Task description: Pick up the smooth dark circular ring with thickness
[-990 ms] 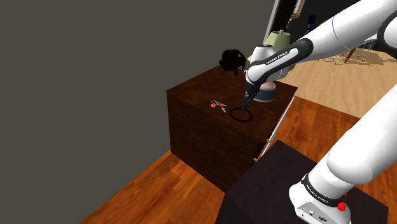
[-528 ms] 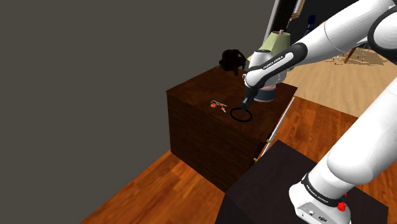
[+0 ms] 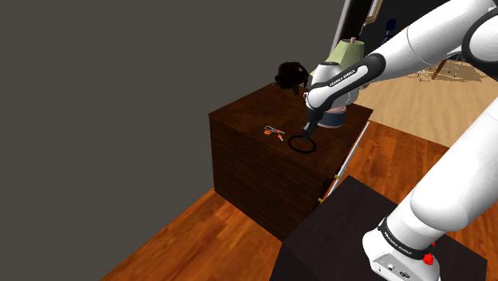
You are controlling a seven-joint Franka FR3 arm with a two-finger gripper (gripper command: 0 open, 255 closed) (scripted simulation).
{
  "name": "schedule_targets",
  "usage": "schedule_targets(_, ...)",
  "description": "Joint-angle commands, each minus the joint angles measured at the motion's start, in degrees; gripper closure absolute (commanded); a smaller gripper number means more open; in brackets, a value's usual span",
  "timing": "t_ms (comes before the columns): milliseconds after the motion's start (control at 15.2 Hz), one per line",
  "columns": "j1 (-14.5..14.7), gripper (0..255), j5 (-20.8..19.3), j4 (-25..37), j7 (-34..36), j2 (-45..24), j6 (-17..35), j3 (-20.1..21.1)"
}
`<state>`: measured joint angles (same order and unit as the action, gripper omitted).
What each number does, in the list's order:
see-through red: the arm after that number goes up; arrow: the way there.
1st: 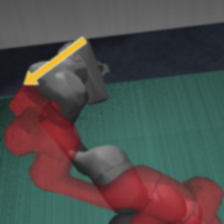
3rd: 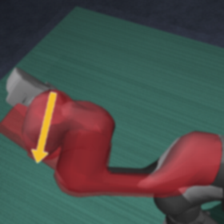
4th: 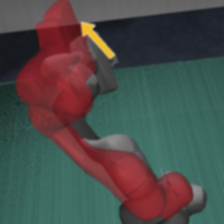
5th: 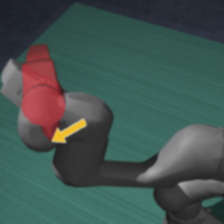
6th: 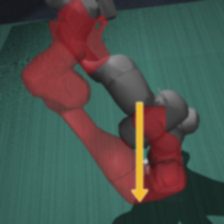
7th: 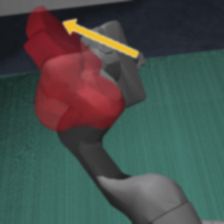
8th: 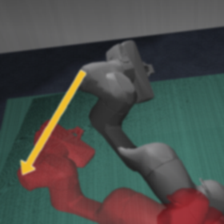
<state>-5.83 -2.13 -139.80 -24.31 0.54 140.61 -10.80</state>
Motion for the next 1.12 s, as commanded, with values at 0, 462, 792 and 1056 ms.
schedule_targets(0, -0.4, 255, -0.4, 0.1, 0.1, 0.1, -0.8, -0.3)
schedule_targets(462, -0.4, 255, -1.2, 1.9, 0.6, 4.1, -6.5, -0.2)
schedule_targets(792, -0.4, 255, -1.6, 3.6, 0.9, 6.6, -10.6, -0.1)
schedule_targets(1056, -0.4, 255, -1.7, 4.4, 1.0, 7.5, -12.3, 0.0)
